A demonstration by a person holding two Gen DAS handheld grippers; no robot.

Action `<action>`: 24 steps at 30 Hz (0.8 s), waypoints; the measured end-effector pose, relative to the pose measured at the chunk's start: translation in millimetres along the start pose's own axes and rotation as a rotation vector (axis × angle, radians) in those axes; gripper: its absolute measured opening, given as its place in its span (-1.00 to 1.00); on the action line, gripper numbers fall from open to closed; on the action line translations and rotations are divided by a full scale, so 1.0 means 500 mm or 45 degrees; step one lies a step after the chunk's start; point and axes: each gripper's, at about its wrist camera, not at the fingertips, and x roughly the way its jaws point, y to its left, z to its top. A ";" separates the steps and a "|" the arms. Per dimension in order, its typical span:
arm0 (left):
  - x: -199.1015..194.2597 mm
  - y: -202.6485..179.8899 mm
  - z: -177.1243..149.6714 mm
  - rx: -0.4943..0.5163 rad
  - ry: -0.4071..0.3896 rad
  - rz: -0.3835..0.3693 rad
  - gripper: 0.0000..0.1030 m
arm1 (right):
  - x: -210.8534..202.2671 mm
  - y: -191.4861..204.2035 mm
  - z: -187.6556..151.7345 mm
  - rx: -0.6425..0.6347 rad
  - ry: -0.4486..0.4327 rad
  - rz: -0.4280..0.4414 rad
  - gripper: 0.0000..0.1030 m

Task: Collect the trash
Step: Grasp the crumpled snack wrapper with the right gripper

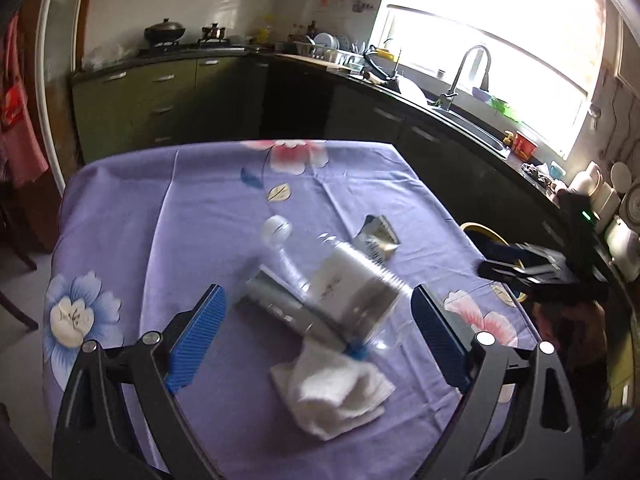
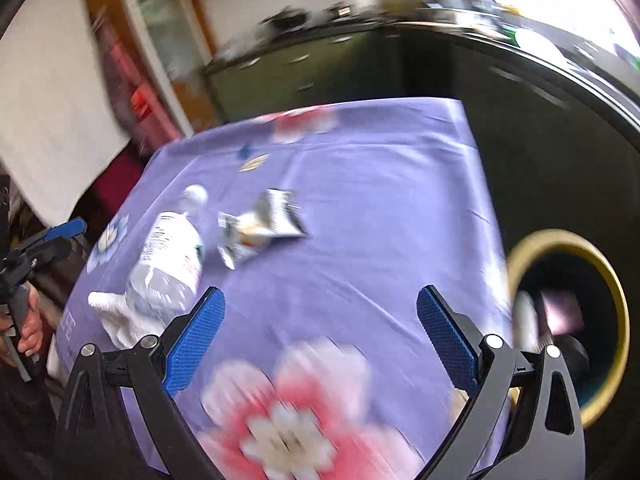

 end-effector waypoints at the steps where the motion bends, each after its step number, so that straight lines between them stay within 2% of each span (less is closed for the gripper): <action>1: -0.002 0.010 -0.004 -0.005 0.002 -0.005 0.72 | 0.022 0.016 0.016 -0.045 0.018 0.011 0.85; 4: -0.004 0.019 -0.014 -0.006 0.005 -0.014 0.72 | 0.100 0.049 0.062 -0.158 0.100 0.020 0.87; 9: -0.005 0.030 -0.021 -0.010 0.011 -0.034 0.72 | 0.188 0.071 0.103 -0.203 0.210 0.069 0.88; 20: 0.015 0.034 -0.030 -0.016 0.041 -0.061 0.73 | 0.280 0.073 0.123 -0.232 0.309 0.075 0.88; 21: 0.017 0.033 -0.030 -0.015 0.042 -0.062 0.73 | 0.275 0.076 0.120 -0.242 0.302 0.068 0.86; 24: 0.021 0.032 -0.031 -0.014 0.049 -0.062 0.73 | 0.266 0.080 0.116 -0.258 0.272 0.019 0.48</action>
